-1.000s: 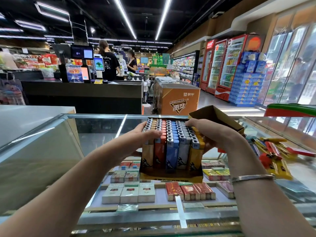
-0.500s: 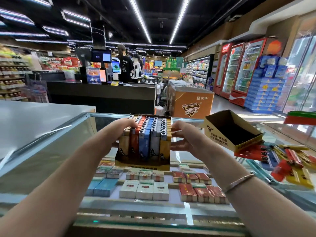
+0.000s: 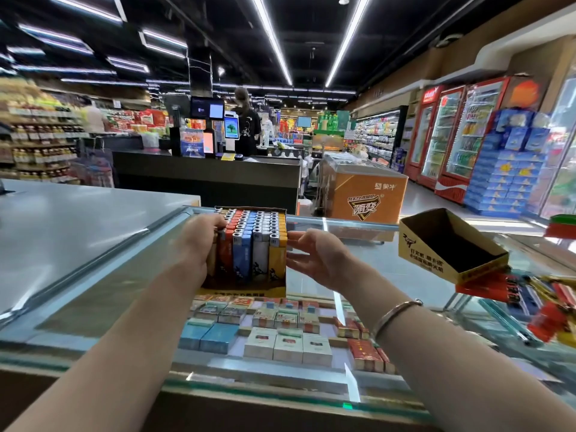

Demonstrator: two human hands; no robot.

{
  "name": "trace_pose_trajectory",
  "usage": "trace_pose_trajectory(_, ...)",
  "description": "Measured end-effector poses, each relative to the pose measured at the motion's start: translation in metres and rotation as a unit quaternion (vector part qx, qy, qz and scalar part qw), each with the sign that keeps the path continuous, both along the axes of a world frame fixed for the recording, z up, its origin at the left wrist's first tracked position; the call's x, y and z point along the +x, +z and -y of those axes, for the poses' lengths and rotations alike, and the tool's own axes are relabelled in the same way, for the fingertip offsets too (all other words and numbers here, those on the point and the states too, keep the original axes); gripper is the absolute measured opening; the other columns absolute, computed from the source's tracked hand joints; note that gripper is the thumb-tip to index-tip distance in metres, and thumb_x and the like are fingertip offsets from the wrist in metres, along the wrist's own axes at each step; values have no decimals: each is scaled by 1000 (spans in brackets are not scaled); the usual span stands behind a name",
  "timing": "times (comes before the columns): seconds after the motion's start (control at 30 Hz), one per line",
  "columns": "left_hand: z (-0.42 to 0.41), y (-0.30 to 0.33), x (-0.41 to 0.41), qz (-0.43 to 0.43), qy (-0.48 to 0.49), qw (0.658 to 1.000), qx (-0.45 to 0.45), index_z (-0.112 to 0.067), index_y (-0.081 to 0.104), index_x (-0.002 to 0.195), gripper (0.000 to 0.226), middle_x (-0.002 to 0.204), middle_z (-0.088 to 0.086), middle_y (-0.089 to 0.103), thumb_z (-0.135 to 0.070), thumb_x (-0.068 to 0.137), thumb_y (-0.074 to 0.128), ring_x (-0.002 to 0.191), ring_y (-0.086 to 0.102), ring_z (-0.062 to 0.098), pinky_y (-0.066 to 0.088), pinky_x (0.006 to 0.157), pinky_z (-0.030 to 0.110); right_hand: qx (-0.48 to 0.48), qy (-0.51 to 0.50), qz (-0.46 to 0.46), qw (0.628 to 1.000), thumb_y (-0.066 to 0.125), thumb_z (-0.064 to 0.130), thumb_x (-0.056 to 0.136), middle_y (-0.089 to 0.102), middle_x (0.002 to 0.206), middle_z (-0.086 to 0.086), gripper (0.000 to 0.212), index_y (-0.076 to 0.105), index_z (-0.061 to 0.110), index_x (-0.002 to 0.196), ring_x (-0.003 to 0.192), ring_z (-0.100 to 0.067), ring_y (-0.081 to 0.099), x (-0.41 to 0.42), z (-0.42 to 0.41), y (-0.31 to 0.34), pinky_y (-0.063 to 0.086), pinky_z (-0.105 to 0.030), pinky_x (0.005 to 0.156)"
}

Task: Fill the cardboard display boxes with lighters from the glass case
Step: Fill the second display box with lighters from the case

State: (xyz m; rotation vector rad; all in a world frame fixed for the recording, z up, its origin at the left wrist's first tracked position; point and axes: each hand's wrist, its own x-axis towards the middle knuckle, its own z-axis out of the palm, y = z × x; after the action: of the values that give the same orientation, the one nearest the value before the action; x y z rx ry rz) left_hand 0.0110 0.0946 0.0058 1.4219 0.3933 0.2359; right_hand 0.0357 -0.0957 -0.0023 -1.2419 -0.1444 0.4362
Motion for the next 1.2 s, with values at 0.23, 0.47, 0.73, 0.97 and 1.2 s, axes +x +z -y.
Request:
trace_pose_trajectory(0.23, 28, 5, -11, 240, 193, 897, 316, -16, 39, 134, 60, 138, 7, 45, -23, 75, 50, 126, 42, 24, 30, 108, 43, -158, -73, 131, 976, 38, 8, 94, 58, 109, -15, 20, 56, 10, 102, 102, -27, 58, 1, 21, 11, 51, -38, 88)
trace_pose_trajectory(0.47, 129, 26, -24, 368, 46, 832, 412, -15, 47, 126, 49, 129, 2, 51, -16, 78, 55, 113, 32, 2, 26, 102, 28, -267, -308, 268, 873, 44, 2, 88, 62, 84, -12, 21, 63, 12, 83, 72, -19, 56, -2, 116, 29, 48, -27, 64)
trace_pose_trajectory(0.73, 243, -1, 9, 197, -296, 906, 231, -16, 40, 126, 43, 103, -2, 54, -9, 87, 55, 88, 51, 5, 45, 52, 10, -386, -491, 173, 762, 49, 13, 84, 57, 97, -8, 20, 59, 12, 102, 88, -22, 53, 3, 216, 24, 40, -28, 62)
trace_pose_trajectory(0.97, 269, -31, 29, 144, -386, 877, 246, -30, 38, 139, 45, 142, 8, 40, -34, 95, 47, 129, 39, 23, 38, 97, 34, -408, -437, 117, 793, 52, 8, 84, 51, 109, -13, 49, 46, 8, 133, 95, -25, 50, 10, 251, 10, 42, -35, 82)
trace_pose_trajectory(1.2, 254, -29, 31, 133, -330, 915, 190, -14, 41, 136, 48, 119, 4, 54, -35, 95, 48, 90, 50, 2, 36, 69, 15, -412, -412, 216, 784, 55, 9, 86, 61, 112, -13, 42, 52, 9, 128, 98, -24, 58, 3, 239, 10, 50, -35, 79)
